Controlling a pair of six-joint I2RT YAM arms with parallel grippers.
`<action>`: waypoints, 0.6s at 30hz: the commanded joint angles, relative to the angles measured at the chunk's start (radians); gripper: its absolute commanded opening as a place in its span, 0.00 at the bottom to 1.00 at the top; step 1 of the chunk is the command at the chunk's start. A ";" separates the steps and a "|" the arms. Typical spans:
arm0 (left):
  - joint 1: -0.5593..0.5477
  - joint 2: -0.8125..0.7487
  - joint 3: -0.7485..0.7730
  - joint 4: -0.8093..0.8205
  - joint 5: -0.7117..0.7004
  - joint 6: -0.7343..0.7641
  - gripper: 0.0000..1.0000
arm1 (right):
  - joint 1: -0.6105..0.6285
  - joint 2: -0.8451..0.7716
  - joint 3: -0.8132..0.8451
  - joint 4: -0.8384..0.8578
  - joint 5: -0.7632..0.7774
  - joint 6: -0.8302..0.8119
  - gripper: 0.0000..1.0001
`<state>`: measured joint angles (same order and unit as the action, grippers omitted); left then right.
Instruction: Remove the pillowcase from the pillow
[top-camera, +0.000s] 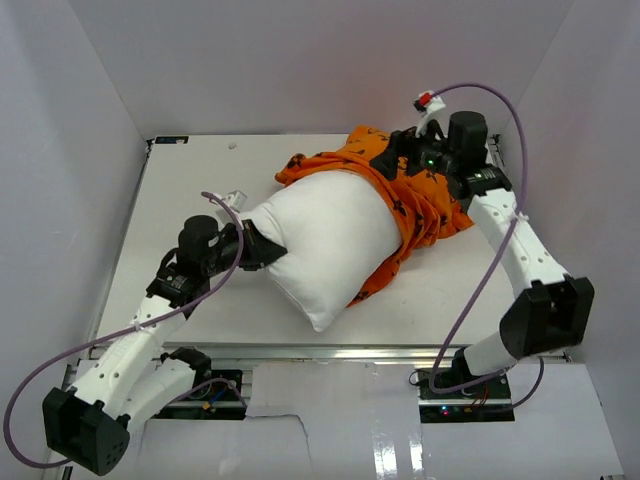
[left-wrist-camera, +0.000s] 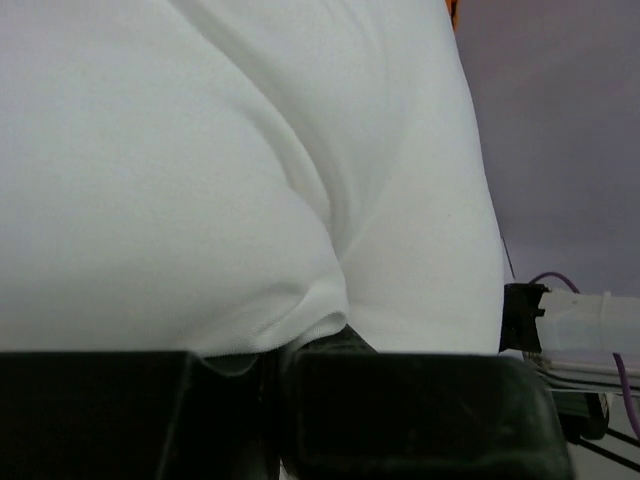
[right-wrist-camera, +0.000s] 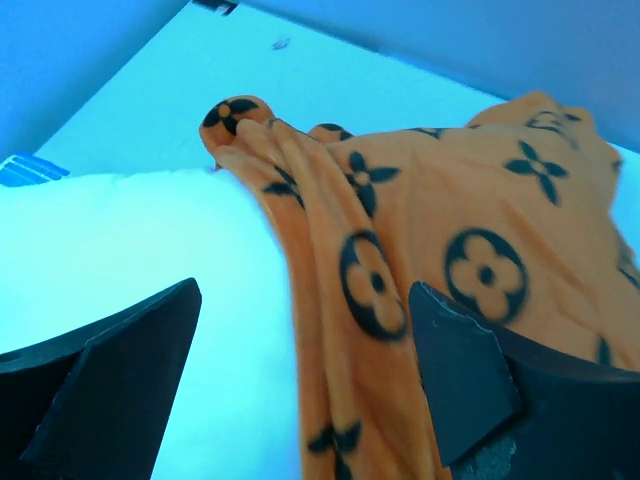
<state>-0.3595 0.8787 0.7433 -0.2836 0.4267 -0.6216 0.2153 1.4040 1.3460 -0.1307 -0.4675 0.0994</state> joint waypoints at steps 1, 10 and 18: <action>-0.111 -0.026 -0.044 0.116 0.034 -0.024 0.00 | 0.076 0.145 0.152 -0.116 -0.057 -0.151 0.91; -0.193 -0.199 -0.223 0.173 0.029 -0.029 0.00 | 0.163 0.456 0.481 -0.266 -0.060 -0.365 0.92; -0.216 -0.247 -0.272 0.179 0.046 -0.052 0.00 | 0.233 0.682 0.705 -0.434 0.044 -0.420 0.91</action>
<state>-0.5529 0.6621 0.4721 -0.1249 0.3950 -0.6640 0.4412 2.0460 1.9739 -0.4736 -0.4557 -0.2817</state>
